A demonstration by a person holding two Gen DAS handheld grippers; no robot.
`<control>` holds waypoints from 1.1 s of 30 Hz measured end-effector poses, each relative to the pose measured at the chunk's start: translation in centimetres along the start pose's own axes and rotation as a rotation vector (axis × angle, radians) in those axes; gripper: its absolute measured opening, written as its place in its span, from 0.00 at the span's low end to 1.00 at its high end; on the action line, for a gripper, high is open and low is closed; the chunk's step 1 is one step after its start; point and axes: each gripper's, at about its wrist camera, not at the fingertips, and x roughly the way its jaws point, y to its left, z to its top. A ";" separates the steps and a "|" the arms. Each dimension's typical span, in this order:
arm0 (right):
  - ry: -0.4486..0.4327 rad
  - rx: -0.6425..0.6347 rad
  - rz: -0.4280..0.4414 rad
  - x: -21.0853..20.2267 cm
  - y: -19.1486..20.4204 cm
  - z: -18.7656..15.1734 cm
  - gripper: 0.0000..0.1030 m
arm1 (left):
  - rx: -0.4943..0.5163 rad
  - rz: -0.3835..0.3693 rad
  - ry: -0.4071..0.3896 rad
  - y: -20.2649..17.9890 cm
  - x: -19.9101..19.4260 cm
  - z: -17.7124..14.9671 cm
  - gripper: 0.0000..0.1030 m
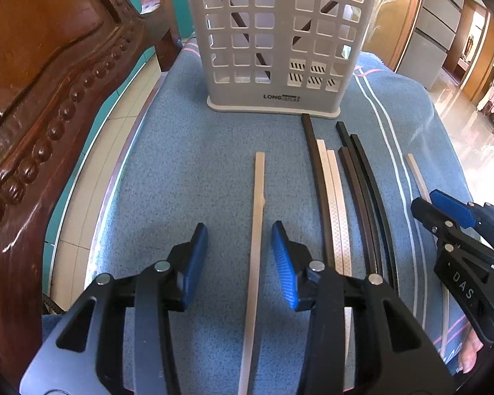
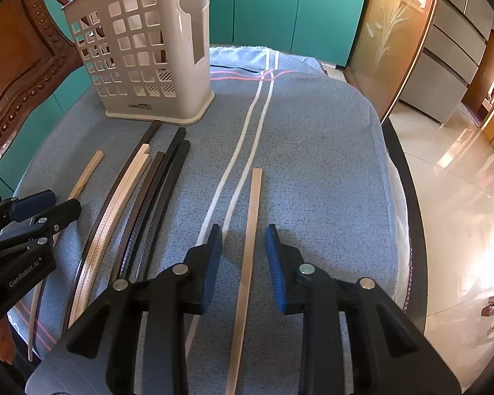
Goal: Organize utensils
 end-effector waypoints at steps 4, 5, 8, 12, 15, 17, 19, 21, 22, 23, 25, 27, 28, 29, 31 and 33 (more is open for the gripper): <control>-0.006 0.002 0.006 0.1 0.0 -0.1 0.29 | -0.004 -0.004 -0.005 0.0 0.0 -0.1 0.40; -0.006 -0.003 0.004 0.1 0.0 -0.1 0.29 | -0.005 -0.004 -0.006 0.0 -0.1 -0.1 0.40; 0.005 -0.007 0.002 0.1 0.1 0.0 0.29 | 0.011 0.005 -0.022 -0.2 -0.2 -0.4 0.40; 0.022 0.003 -0.006 0.2 0.2 0.3 0.29 | 0.029 -0.014 -0.028 -0.1 -0.3 -0.6 0.40; 0.040 0.001 -0.020 0.4 0.5 0.7 0.28 | 0.042 -0.031 -0.013 0.1 -0.3 -0.6 0.40; 0.065 0.006 -0.024 0.5 0.6 1.1 0.28 | 0.058 -0.038 -0.007 0.2 -0.4 -0.6 0.39; 0.083 0.013 -0.001 0.7 0.7 1.6 0.18 | 0.077 -0.055 -0.003 0.1 -0.4 -0.5 0.32; 0.092 0.008 0.009 0.9 1.1 1.8 0.08 | 0.101 -0.074 0.002 -0.3 -0.4 -0.3 0.18; 0.091 0.006 -0.001 0.9 1.2 1.9 0.06 | 0.109 -0.076 0.002 -0.5 -0.5 -0.3 0.15; 0.089 0.005 -0.008 0.9 1.3 1.9 0.06 | 0.119 -0.081 0.003 -0.8 -0.5 -0.1 0.07; 0.069 0.012 0.010 0.8 1.3 1.8 0.06 | 0.110 -0.111 0.007 -1.1 -0.4 0.2 0.06; 0.042 0.027 0.017 0.2 1.1 1.7 0.06 | 0.083 -0.160 0.006 -0.7 -0.7 0.5 0.06; 0.016 0.032 0.021 -0.5 0.9 1.7 0.06 | 0.076 -0.160 -0.008 -0.6 -1.2 0.6 0.06; -0.008 0.034 0.025 -1.3 0.7 1.9 0.06 | 0.074 -0.155 -0.024 -0.5 -1.8 0.7 0.06; -0.060 0.033 0.031 -3.2 0.3 2.3 0.06 | 0.066 -0.158 -0.057 -0.1 -3.3 1.2 0.06; -0.129 0.030 0.052 -5.8 0.1 2.7 0.06 | 0.063 -0.161 -0.094 0.2 -5.2 1.6 0.06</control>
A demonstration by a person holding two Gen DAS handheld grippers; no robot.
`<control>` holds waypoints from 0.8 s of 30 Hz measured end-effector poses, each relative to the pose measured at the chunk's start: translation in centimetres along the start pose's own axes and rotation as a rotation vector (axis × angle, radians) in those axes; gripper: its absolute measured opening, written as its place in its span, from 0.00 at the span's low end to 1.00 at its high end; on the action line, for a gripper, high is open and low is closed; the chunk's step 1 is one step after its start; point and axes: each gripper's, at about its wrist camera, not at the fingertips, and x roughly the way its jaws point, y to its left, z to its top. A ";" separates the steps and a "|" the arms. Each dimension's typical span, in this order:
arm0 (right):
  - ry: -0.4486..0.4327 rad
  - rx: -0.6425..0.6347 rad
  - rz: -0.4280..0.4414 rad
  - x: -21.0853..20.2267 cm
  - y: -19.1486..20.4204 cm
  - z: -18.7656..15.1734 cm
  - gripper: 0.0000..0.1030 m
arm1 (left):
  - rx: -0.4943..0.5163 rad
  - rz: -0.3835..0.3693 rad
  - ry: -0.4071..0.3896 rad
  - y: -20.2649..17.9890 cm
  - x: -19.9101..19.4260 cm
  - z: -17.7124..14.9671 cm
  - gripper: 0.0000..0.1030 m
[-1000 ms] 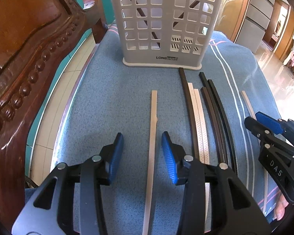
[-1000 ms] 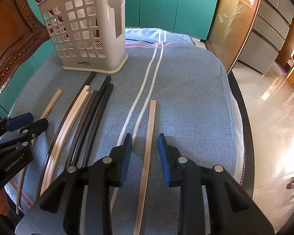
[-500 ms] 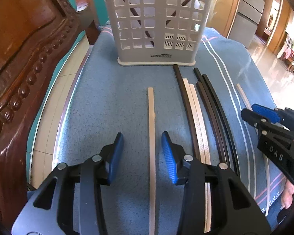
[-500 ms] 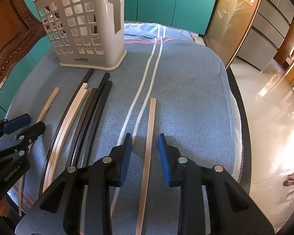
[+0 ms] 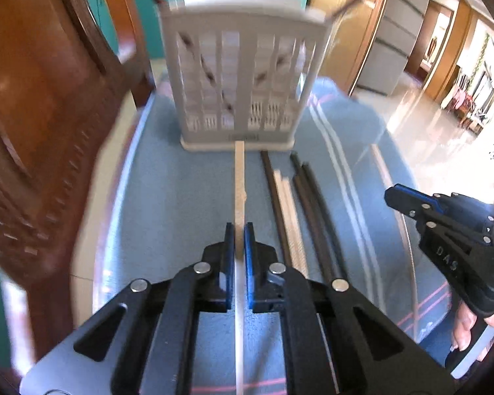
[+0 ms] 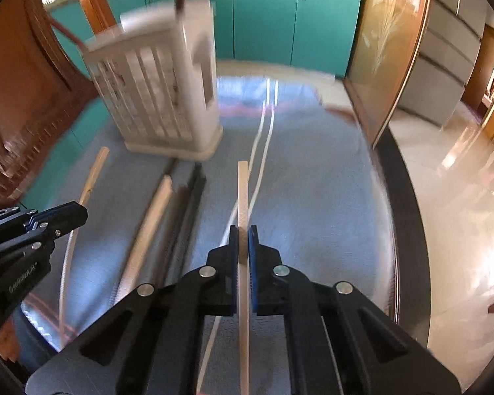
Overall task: Organize utensils
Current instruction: 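Lift the light wood chopsticks upright in both tools over the white holder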
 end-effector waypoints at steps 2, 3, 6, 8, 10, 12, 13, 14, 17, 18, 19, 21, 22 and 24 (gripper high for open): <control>-0.059 -0.005 0.025 -2.4 0.0 0.6 0.06 | 0.003 -0.004 -0.048 0.0 -2.4 0.7 0.06; -0.082 -0.010 0.036 -3.3 0.1 0.8 0.06 | 0.005 -0.005 -0.073 0.0 -3.6 1.0 0.06; -0.170 -0.023 0.081 -7.0 0.0 1.6 0.06 | 0.005 -0.009 -0.151 0.0 -7.2 1.9 0.06; -0.228 -0.031 0.114 -9.5 0.0 2.5 0.06 | 0.003 -0.033 -0.198 0.1 -9.8 2.3 0.06; -0.273 -0.026 0.144 -11.2 -0.4 3.7 0.06 | 0.004 -0.052 -0.242 0.2 -12.0 3.3 0.06; -0.326 -0.020 0.190 -13.0 -0.8 5.4 0.06 | 0.003 -0.065 -0.272 0.3 -13.6 4.2 0.06; -0.343 -0.019 0.203 -13.6 -0.6 5.9 0.06 | 0.003 -0.076 -0.292 0.4 -14.5 5.1 0.06; -0.366 -0.019 0.221 -14.5 -0.8 6.8 0.06 | 0.002 -0.085 -0.312 0.5 -15.4 6.0 0.06; -0.439 -0.039 0.254 -16.1 -0.4 10.0 0.06 | -0.005 -0.067 -0.373 1.2 -18.0 7.9 0.06; -0.462 -0.044 0.261 -16.4 -0.1 11.4 0.06 | -0.006 -0.053 -0.395 1.2 -18.5 8.8 0.06; -0.475 -0.041 0.263 -16.7 -0.2 12.1 0.06 | -0.014 -0.039 -0.417 1.3 -19.2 9.9 0.06; -0.497 -0.029 0.269 -17.1 -0.1 13.9 0.06 | -0.037 -0.028 -0.450 1.7 -20.0 12.2 0.06; -0.512 -0.020 0.268 -17.2 0.2 15.0 0.06 | -0.044 -0.018 -0.475 1.7 -20.3 13.1 0.06; -0.542 -0.011 0.235 -17.0 0.9 16.6 0.06 | -0.065 0.020 -0.510 1.7 -20.6 14.6 0.06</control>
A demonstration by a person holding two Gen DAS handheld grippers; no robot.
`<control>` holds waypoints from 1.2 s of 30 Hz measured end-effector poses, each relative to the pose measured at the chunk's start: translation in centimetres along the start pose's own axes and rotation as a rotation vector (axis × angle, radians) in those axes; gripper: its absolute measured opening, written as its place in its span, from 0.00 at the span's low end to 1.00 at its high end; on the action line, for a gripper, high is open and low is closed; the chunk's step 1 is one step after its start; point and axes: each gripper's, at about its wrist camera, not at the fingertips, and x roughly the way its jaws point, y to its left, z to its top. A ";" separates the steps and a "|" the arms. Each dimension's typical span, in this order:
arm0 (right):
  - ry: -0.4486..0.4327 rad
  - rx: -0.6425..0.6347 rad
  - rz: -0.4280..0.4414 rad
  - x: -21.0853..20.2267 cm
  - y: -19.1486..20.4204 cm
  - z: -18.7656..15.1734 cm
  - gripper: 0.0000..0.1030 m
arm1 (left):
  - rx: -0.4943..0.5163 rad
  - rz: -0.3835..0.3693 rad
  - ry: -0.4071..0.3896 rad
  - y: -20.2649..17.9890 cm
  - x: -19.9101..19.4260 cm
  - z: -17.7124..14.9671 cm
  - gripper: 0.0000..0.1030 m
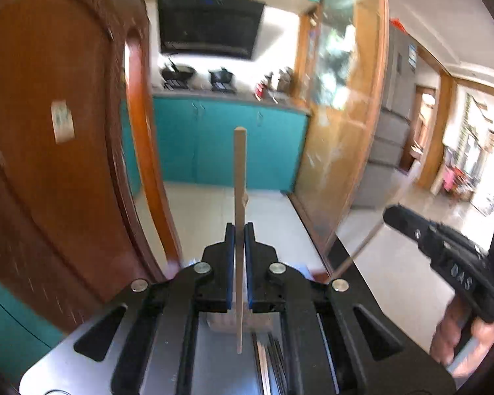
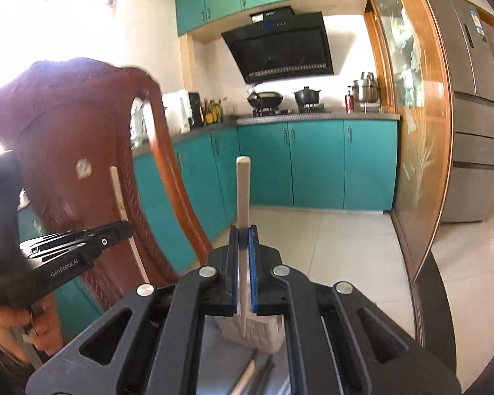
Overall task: Organize utensils
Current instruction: 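Lift the light wood chopsticks upright in both tools over the white holder, then drop the light wood chopsticks into the holder by opening both tools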
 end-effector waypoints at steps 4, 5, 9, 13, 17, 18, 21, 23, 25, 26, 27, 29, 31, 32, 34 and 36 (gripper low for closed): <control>-0.039 -0.019 -0.072 3.0 0.5 0.1 0.06 | -0.053 0.068 -0.092 0.3 1.4 2.1 0.06; -0.037 -0.017 -0.074 3.8 0.5 -0.4 0.06 | -0.060 0.089 -0.118 0.3 2.2 2.2 0.06; 0.030 -0.013 -0.083 6.9 0.0 -3.4 0.06 | -0.113 0.104 -0.096 0.9 6.2 0.7 0.06; 0.082 -0.022 -0.074 8.1 -0.2 -6.5 0.06 | -0.115 0.108 -0.048 1.3 9.1 -1.3 0.06; 0.109 -0.005 -0.069 8.1 -0.4 -8.4 0.06 | -0.123 0.107 0.006 1.6 10.7 -3.2 0.06; 0.114 -0.004 -0.069 8.0 -0.5 -8.6 0.06 | -0.124 0.107 0.011 1.5 10.8 -3.5 0.06; 0.116 -0.017 -0.080 7.2 -0.3 -9.1 0.07 | -0.124 0.101 0.021 1.7 11.0 -4.0 0.06; 0.103 -0.028 -0.086 6.3 -0.3 -9.1 0.08 | -0.104 0.106 0.021 1.4 10.8 -4.3 0.07; 0.088 -0.038 -0.090 4.9 -0.1 -9.1 0.10 | -0.086 0.114 0.024 1.2 10.2 -4.9 0.07; 0.076 -0.041 -0.090 4.2 0.0 -9.0 0.11 | -0.082 0.113 0.026 1.0 10.2 -4.9 0.08; 0.056 -0.044 -0.086 3.0 0.1 -9.0 0.13 | -0.079 0.112 0.023 1.0 9.8 -5.2 0.08; 0.020 -0.048 -0.072 0.5 0.3 -9.6 0.22 | -0.067 0.110 0.011 0.8 8.6 -5.9 0.10; 0.000 -0.045 -0.046 -2.0 0.2 -10.8 0.25 | -0.058 0.108 0.004 0.6 7.1 -6.9 0.10; 0.006 -0.041 -0.023 -3.0 0.0 -11.8 0.26 | -0.057 0.100 -0.002 0.5 6.2 -7.6 0.12; 0.069 -0.018 0.017 -3.3 -0.5 -14.3 0.27 | -0.053 0.080 -0.001 0.4 4.6 -9.3 0.15; 0.219 0.010 0.032 -1.3 -1.0 -17.4 0.28 | -0.062 0.074 0.028 0.3 3.9 -11.3 0.19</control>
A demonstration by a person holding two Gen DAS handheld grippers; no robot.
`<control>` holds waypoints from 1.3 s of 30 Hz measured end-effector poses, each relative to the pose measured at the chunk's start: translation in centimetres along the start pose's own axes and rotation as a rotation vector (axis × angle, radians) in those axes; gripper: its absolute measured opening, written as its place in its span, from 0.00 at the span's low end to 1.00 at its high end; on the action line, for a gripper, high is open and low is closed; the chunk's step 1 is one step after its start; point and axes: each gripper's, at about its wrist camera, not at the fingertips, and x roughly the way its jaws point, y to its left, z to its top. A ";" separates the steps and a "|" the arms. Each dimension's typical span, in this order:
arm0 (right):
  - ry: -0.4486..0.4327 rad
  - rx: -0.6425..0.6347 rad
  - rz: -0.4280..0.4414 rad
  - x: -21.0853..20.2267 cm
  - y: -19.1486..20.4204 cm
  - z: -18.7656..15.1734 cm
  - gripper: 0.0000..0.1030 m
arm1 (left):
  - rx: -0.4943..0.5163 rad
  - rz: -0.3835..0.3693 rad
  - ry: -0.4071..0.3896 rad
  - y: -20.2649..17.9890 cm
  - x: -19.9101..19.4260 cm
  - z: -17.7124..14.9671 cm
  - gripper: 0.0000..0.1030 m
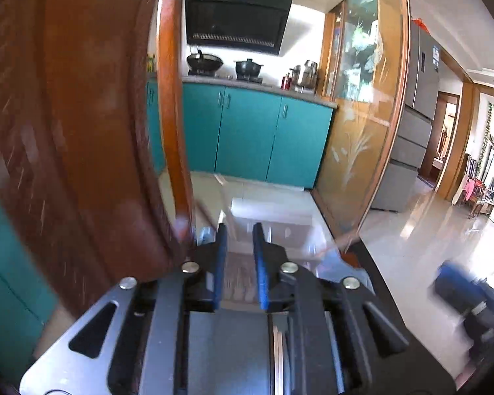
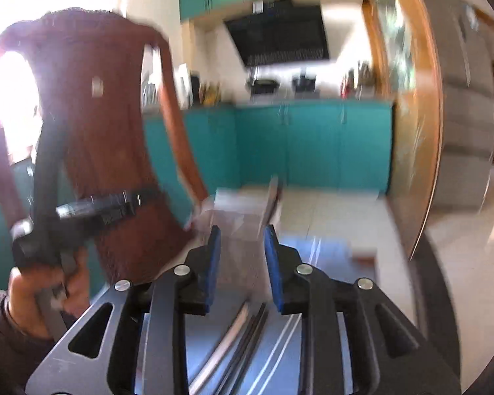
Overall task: Organize utensils
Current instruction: 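Drop the light wood chopsticks into the holder by opening both tools, then close the right tool on a black chopstick while the left tool grasps another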
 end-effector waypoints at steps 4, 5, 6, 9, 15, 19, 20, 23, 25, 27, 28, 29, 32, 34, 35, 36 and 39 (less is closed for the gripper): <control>0.348 0.080 -0.062 7.9 -1.3 -6.3 0.28 | 0.014 -0.010 0.156 -0.2 1.2 -5.5 0.19; 0.389 0.098 -0.064 8.9 -1.4 -7.1 0.28 | 0.019 -0.013 0.194 -0.2 1.7 -6.6 0.19; 0.421 0.108 -0.067 9.8 -1.4 -7.7 0.28 | 0.022 -0.016 0.240 -0.2 2.2 -8.2 0.19; 0.491 0.096 -0.105 11.8 -0.9 -8.8 0.28 | 0.023 -0.015 0.324 0.2 3.0 -10.8 0.19; 0.507 0.079 -0.187 11.9 -0.5 -9.5 0.25 | -0.005 -0.048 0.428 0.3 4.1 -13.8 0.24; 0.506 0.134 -0.227 10.2 -2.3 -10.1 0.23 | 0.006 -0.094 0.483 -0.7 5.2 -14.8 0.24; 0.505 0.148 -0.224 9.9 -2.6 -10.2 0.23 | 0.010 -0.106 0.495 -1.1 5.4 -15.2 0.24; 0.500 0.184 -0.210 8.8 -3.6 -10.5 0.23 | 0.033 -0.112 0.524 -1.7 6.2 -15.8 0.24; 0.494 0.187 -0.204 9.0 -4.0 -10.3 0.23 | 0.038 -0.108 0.537 -2.0 6.6 -16.1 0.24; 0.491 0.187 -0.206 8.7 -3.9 -10.5 0.23 | 0.042 -0.107 0.552 -2.4 7.3 -16.3 0.24; 0.488 0.184 -0.209 8.7 -3.8 -10.6 0.23 | 0.046 -0.101 0.557 -2.5 7.5 -16.5 0.24; 0.486 0.179 -0.212 8.6 -3.7 -10.7 0.23 | 0.050 -0.099 0.561 -2.6 7.6 -16.6 0.24; 0.485 0.176 -0.209 8.6 -3.5 -10.8 0.23 | 0.056 -0.094 0.573 -2.5 7.7 -17.0 0.24; 0.486 0.172 -0.195 8.7 -3.4 -10.8 0.18 | 0.064 -0.094 0.571 -2.7 7.7 -17.0 0.24; 0.493 0.176 -0.176 8.6 -3.4 -10.9 0.11 | 0.068 -0.095 0.573 -2.7 7.8 -17.0 0.22; 0.496 0.182 -0.165 8.6 -3.5 -10.9 0.08 | 0.065 -0.100 0.575 -2.6 7.8 -16.9 0.15; 0.501 0.204 -0.150 8.2 -3.5 -11.1 0.07 | 0.052 -0.122 0.583 -2.4 7.9 -17.0 0.12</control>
